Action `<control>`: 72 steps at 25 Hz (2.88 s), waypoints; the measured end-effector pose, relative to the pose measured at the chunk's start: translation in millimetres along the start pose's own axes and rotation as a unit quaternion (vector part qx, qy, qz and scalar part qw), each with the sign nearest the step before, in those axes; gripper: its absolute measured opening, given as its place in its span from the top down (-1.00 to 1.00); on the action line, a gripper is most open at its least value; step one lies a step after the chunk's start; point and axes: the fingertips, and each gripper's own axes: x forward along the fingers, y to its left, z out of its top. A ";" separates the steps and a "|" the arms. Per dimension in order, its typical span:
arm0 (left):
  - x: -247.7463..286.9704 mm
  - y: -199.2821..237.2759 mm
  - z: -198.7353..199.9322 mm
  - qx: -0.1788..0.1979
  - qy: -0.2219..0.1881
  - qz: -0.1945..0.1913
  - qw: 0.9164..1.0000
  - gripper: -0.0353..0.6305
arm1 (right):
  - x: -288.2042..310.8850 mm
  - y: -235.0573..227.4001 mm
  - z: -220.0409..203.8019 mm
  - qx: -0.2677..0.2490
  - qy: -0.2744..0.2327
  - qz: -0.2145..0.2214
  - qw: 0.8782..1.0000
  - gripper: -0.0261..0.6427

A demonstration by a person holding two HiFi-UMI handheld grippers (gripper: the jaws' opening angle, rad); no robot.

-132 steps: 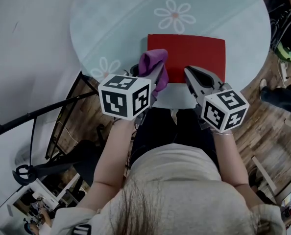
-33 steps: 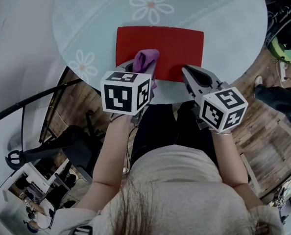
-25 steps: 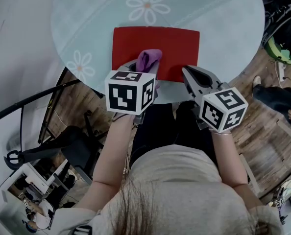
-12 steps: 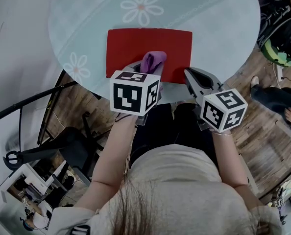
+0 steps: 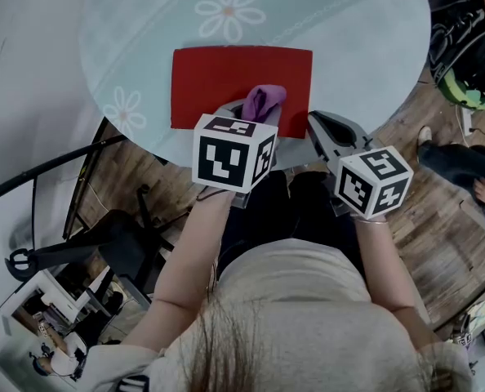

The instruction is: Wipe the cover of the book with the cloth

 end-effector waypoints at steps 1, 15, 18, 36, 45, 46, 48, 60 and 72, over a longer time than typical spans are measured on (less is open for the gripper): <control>0.8 -4.0 0.5 0.002 0.000 -0.003 1.000 0.56 | -1.7 -0.5 1.0 -0.001 -0.002 -0.001 1.000 0.85; 14.7 -36.6 2.6 0.009 -0.001 -0.023 1.000 0.56 | -14.8 -15.1 -3.4 -0.001 -0.001 -0.001 1.000 0.85; 18.1 -41.5 4.0 0.013 -0.001 -0.027 1.000 0.56 | -14.9 -17.6 -1.6 -0.002 -0.003 -0.001 1.000 0.85; 17.4 -67.3 7.5 -0.018 -0.042 -0.084 0.995 0.56 | -16.7 -20.4 1.0 -0.005 -0.004 0.003 1.000 0.85; -10.8 -75.2 19.9 -0.046 -0.103 -0.149 0.982 0.56 | -32.8 -11.4 12.4 -0.008 -0.031 -0.008 0.999 0.85; -15.0 -74.2 21.3 -0.047 -0.109 -0.155 0.981 0.56 | -34.3 -9.5 13.4 -0.009 -0.035 -0.010 0.999 0.85; -24.2 -69.5 23.4 -0.049 -0.118 -0.161 0.979 0.56 | -34.9 -4.8 14.1 -0.013 -0.040 -0.014 0.999 0.85; -80.7 -14.4 17.2 -0.023 -0.153 -0.187 0.970 0.57 | -21.9 54.6 31.2 -0.040 -0.087 -0.025 0.995 0.85; -150.0 38.1 14.4 0.021 -0.202 -0.212 0.956 0.56 | -12.4 131.9 58.6 -0.051 -0.164 -0.040 0.984 0.86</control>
